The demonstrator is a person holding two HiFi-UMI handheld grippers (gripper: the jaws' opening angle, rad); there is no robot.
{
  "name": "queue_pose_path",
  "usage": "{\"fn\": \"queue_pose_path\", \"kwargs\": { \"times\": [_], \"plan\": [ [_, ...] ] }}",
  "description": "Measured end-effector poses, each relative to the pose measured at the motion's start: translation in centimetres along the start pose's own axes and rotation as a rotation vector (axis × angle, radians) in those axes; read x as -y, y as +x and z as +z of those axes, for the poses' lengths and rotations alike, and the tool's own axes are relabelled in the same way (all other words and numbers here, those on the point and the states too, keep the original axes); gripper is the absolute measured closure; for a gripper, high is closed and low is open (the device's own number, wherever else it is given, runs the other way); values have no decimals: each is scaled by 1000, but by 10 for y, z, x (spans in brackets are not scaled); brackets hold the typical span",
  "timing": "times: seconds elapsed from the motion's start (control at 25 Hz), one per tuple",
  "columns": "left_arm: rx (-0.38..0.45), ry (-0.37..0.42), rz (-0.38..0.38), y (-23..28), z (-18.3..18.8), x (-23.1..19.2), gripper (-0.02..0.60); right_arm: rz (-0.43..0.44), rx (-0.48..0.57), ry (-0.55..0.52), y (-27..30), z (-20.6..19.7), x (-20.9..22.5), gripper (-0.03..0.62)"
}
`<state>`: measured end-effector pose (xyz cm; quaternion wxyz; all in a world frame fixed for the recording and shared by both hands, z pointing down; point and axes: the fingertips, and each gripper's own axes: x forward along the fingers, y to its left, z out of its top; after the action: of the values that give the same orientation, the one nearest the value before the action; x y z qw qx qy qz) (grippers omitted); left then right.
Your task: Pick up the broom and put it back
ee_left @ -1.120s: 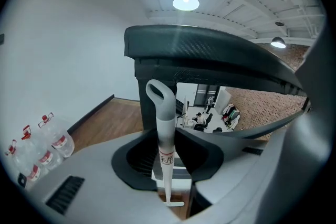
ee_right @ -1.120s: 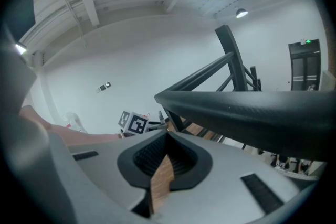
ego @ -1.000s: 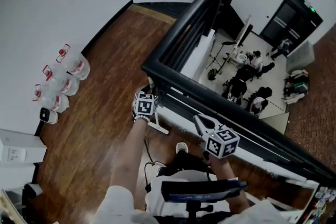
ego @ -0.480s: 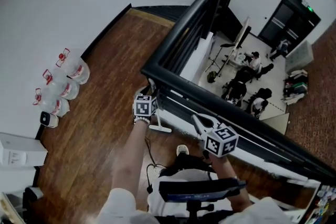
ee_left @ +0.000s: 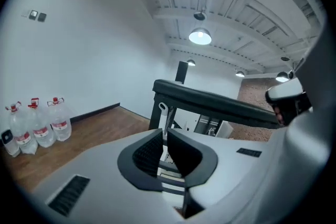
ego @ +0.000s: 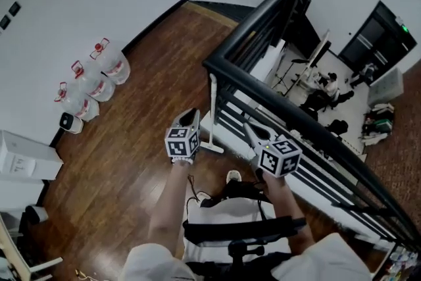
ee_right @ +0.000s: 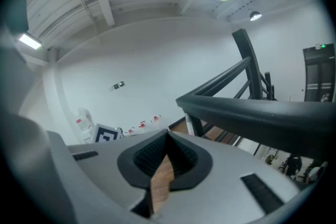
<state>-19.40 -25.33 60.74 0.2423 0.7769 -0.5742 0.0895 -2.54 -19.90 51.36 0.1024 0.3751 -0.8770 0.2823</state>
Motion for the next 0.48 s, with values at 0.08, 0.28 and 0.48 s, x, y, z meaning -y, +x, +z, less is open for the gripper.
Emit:
{"fn": "queue_pose_path", "kwargs": {
  "times": [0.08,0.28,0.48],
  "plan": [
    [33,-18,10,-36,-5,2,584,14,-3,-7,-1,-9,-18,583],
    [85,-111,24,-112,-25,11,588,49,-50,-28,-11,-43,-57,583],
    [108,-172,50,-172,-44,39,588,109,-91,-42,-26,-63,-83,583]
  ]
}}
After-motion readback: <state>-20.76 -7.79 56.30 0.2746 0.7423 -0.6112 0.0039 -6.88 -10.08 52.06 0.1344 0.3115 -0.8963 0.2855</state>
